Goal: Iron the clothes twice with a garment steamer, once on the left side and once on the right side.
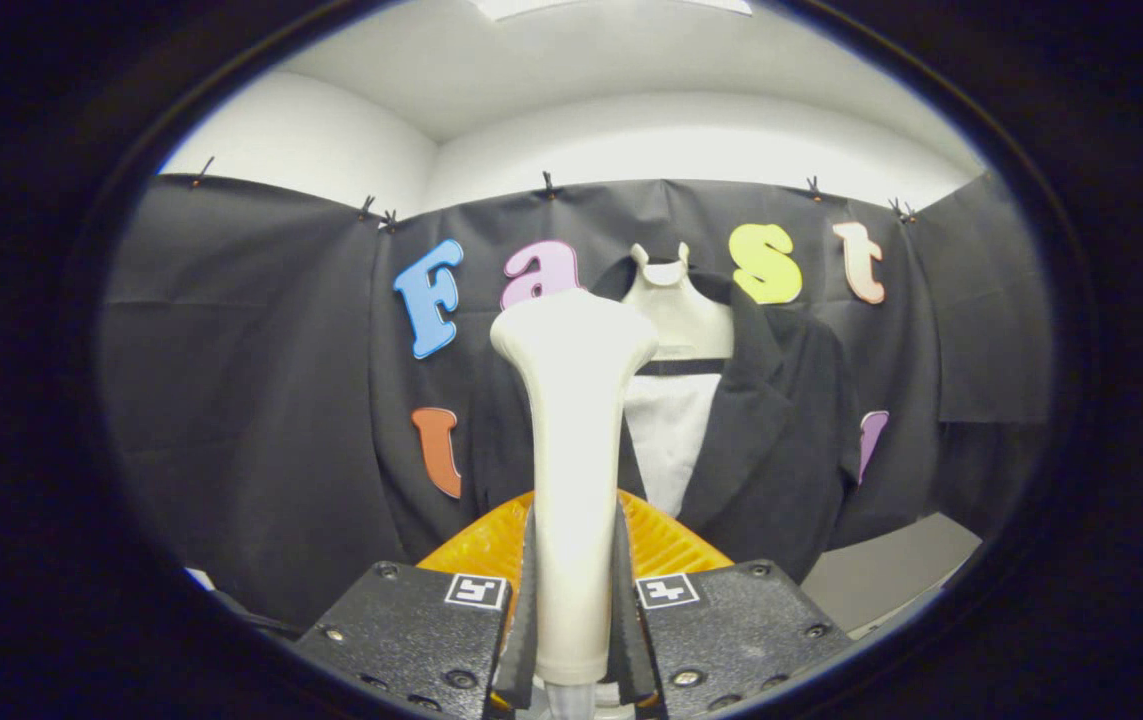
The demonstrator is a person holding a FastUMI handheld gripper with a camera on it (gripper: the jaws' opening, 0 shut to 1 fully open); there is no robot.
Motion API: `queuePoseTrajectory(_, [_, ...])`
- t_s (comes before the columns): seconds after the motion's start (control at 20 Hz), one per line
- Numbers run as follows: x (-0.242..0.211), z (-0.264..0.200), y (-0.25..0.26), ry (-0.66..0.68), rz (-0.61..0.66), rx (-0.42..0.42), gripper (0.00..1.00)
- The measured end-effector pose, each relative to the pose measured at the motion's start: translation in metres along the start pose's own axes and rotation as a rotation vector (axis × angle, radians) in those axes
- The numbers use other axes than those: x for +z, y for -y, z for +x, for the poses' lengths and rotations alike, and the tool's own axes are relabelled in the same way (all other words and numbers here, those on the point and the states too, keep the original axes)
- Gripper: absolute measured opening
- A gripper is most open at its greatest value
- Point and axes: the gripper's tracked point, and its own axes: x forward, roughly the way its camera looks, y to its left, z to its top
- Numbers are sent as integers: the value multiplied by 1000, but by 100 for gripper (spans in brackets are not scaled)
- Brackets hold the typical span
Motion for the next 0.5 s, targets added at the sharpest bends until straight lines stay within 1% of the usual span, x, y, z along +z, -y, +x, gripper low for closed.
queuePoseTrajectory(0.2, [12,22,-23,8,-21,-10,34])
queuePoseTrajectory(0.35, [7,35,-36,-14,-29,-18,34])
queuePoseTrajectory(0.5, [-2,46,-37,-34,-42,-32,34])
